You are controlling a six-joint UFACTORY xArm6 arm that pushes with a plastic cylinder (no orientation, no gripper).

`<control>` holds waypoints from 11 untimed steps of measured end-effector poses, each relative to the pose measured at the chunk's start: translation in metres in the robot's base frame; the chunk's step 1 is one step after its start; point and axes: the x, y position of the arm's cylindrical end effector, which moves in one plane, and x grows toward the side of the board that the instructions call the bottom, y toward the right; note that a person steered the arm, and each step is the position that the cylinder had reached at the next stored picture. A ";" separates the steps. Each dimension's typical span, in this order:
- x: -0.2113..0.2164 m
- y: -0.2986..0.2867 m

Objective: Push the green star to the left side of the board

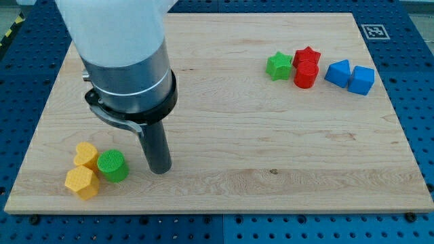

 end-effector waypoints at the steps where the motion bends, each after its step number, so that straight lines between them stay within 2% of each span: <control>1: -0.059 0.000; 2: -0.142 0.008; 3: -0.209 0.071; 4: -0.236 0.133; 6: -0.247 0.231; 7: -0.219 0.248; 8: -0.184 0.209; 9: -0.175 0.150; 11: -0.203 0.182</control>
